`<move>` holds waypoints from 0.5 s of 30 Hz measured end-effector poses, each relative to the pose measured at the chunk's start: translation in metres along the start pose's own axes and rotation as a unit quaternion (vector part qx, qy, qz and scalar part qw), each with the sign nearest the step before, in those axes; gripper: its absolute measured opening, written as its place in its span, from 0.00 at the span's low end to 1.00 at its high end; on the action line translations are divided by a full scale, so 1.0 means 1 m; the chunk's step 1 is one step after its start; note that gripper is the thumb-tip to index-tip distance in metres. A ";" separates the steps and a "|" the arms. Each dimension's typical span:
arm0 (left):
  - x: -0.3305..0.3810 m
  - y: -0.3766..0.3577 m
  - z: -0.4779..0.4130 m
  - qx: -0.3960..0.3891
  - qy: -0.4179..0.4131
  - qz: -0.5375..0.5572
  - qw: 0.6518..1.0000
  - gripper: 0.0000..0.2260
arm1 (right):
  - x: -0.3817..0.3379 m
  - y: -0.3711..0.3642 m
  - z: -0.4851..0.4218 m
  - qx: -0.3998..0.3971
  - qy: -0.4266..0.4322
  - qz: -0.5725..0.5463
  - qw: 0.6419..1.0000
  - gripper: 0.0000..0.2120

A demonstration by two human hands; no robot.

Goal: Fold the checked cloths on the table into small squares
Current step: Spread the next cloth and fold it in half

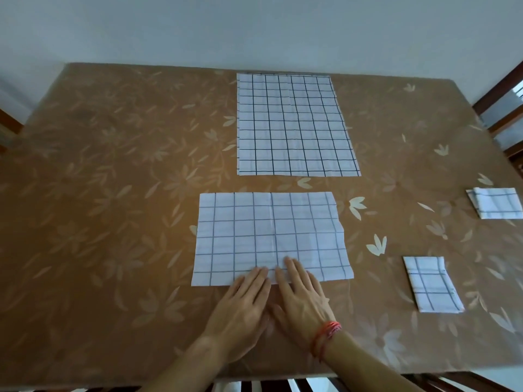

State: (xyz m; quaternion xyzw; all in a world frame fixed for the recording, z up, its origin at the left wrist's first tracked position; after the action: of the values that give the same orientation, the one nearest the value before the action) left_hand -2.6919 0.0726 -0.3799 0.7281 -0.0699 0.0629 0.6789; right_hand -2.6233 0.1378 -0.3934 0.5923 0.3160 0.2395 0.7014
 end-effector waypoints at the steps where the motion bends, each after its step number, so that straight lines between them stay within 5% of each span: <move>1: 0.001 0.002 0.003 0.003 0.001 -0.001 1.000 0.25 | 0.000 -0.002 0.001 -0.002 -0.001 0.001 1.000 0.31; 15: -0.049 0.013 0.057 -0.009 0.143 -0.047 0.989 0.28 | -0.010 0.002 0.003 -0.038 0.002 0.004 0.999 0.35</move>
State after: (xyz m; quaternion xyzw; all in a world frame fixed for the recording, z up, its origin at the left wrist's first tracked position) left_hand -2.7432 0.0161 -0.3801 0.7084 0.0616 0.1333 0.6904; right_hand -2.6280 0.1286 -0.3899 0.5661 0.3051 0.2554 0.7219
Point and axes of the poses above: each hand's wrist, its own z-axis away from the middle knuckle, its own y-axis out of the back of the hand, x = y × z, the point moved 10 cm from there along -z, towards the middle knuckle, and after that the axes turned 9 degrees about x, right-handed, at the moved point
